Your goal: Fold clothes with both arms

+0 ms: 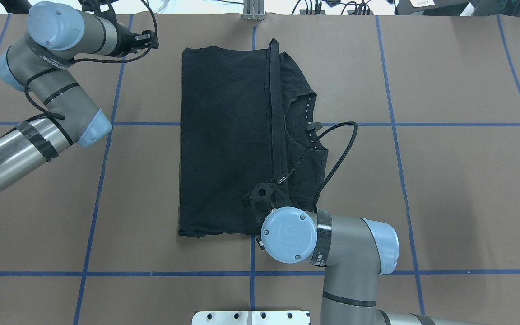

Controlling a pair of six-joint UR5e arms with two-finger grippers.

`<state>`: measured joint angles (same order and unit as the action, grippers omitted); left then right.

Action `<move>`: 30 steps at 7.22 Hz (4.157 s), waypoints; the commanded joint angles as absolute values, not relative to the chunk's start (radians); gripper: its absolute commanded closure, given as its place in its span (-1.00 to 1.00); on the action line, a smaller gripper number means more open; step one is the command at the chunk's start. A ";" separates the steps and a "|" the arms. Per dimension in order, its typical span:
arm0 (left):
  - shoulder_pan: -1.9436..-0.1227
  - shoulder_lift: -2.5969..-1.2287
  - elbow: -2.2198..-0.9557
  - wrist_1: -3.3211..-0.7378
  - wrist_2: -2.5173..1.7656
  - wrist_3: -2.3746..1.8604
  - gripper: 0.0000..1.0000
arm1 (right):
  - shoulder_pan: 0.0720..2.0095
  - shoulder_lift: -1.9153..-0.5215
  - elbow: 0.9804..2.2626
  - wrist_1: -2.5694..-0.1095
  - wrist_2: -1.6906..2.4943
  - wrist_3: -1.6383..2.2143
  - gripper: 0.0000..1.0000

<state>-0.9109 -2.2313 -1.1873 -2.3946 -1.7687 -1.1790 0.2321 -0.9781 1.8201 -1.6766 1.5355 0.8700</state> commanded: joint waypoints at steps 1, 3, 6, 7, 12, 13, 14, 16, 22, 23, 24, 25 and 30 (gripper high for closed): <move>-0.910 -2.233 -1.187 -2.395 -1.769 -1.183 -0.29 | 0.233 -0.969 1.819 -1.677 1.534 0.871 -0.06; -0.908 -2.232 -1.187 -2.395 -1.769 -1.184 -0.29 | 0.232 -0.969 1.816 -1.677 1.534 0.873 -0.17; -0.910 -2.232 -1.189 -2.395 -1.769 -1.184 -0.29 | 0.230 -0.973 1.810 -1.680 1.534 0.884 0.83; -0.910 -2.232 -1.199 -2.395 -1.769 -1.186 -0.29 | 0.230 -0.971 1.807 -1.678 1.534 0.884 1.00; -0.908 -2.232 -1.235 -2.359 -1.769 -1.186 -0.29 | 0.270 -0.991 1.874 -1.756 1.560 0.884 1.00; -0.908 -2.232 -1.235 -2.359 -1.769 -1.186 -0.29 | 0.273 -1.038 1.917 -1.764 1.556 0.887 1.00; -0.908 -2.232 -1.235 -2.358 -1.769 -1.186 -0.29 | 0.255 -1.113 1.960 -1.760 1.545 0.926 1.00; -0.907 -2.233 -1.259 -2.318 -1.769 -1.186 -0.30 | 0.155 -1.140 1.959 -1.761 1.502 1.128 1.00; -0.905 -2.233 -1.261 -2.318 -1.769 -1.186 -0.30 | 0.207 -1.135 1.982 -1.692 1.502 1.434 -0.82; -0.905 -2.232 -1.261 -2.318 -1.769 -1.186 -0.30 | 0.212 -1.135 1.980 -1.662 1.500 1.562 -0.73; -0.905 -2.232 -1.261 -2.318 -1.769 -1.186 -0.30 | 0.212 -1.135 1.976 -1.643 1.497 1.742 -0.73; -0.905 -2.232 -1.261 -2.318 -1.769 -1.186 -0.30 | 0.212 -1.138 1.968 -1.625 1.488 1.943 -0.73; -0.905 -2.232 -1.264 -2.318 -1.769 -1.186 -0.30 | 0.216 -1.160 1.930 -1.614 1.485 2.166 -0.76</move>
<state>-0.9051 -2.2320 -1.2628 -2.3178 -1.7687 -1.1858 0.2148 -1.1587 1.9430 -1.6147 1.4852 2.1557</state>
